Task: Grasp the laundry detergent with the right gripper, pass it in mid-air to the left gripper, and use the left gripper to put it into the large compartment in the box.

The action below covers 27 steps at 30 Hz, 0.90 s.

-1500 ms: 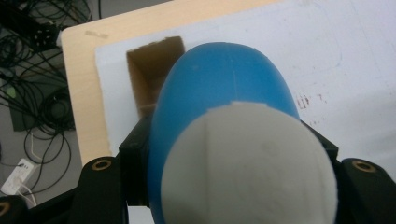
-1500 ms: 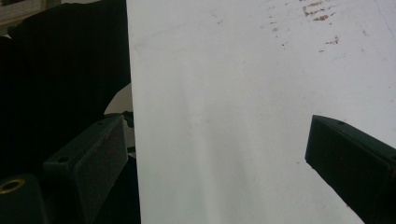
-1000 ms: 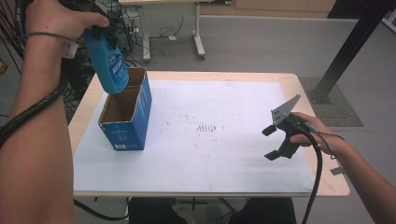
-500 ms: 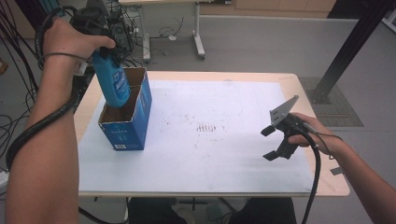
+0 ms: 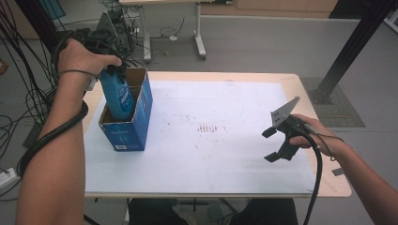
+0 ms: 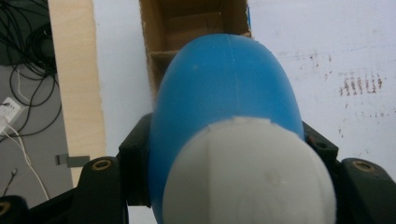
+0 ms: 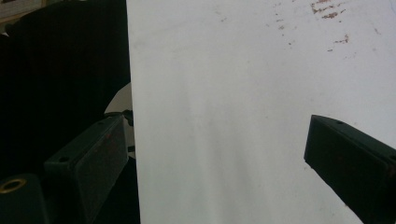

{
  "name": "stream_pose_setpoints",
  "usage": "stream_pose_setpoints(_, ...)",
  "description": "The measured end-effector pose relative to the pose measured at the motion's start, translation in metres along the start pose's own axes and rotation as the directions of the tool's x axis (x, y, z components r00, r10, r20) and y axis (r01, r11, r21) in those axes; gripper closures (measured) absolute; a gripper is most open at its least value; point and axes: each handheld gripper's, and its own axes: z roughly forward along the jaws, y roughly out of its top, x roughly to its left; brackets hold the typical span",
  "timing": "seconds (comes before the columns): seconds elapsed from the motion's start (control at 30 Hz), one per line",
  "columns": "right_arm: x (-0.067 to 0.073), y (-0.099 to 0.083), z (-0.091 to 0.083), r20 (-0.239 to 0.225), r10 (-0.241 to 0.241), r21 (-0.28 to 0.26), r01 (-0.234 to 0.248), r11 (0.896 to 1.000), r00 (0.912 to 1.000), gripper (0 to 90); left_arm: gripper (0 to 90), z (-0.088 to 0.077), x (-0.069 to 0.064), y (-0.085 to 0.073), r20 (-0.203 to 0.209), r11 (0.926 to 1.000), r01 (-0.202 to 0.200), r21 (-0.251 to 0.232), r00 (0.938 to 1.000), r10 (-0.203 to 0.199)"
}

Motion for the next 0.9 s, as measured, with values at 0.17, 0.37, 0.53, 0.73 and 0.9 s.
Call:
stream_pose_setpoints(0.17,0.000,-0.001,0.000,0.002,0.003,0.001,-0.003,1.000,1.0000,6.0,37.7,0.015,0.001,-0.001,0.010,0.9998,0.005,0.018,0.9999,-0.006)
stream_pose_setpoints(0.37,0.000,-0.002,-0.001,0.006,0.006,0.001,-0.006,1.000,1.0000,5.8,37.7,0.033,0.004,-0.003,0.013,0.9987,0.021,0.046,0.9997,-0.022)
stream_pose_setpoints(0.53,0.000,-0.002,0.000,0.004,0.008,-0.004,-0.008,1.000,1.0000,5.6,37.7,0.045,0.005,-0.005,0.023,0.9980,0.023,0.060,0.9995,-0.024)
stream_pose_setpoints(0.73,-0.001,-0.001,0.000,0.001,0.007,-0.007,-0.007,1.000,1.0000,5.6,37.6,0.059,0.005,-0.007,0.026,0.9965,0.033,0.077,0.9990,-0.035)
stream_pose_setpoints(0.9,-0.001,-0.003,0.001,0.001,0.010,-0.003,-0.010,1.000,0.9999,5.6,37.7,0.071,0.006,-0.009,0.025,0.9947,0.042,0.094,0.9987,-0.045)
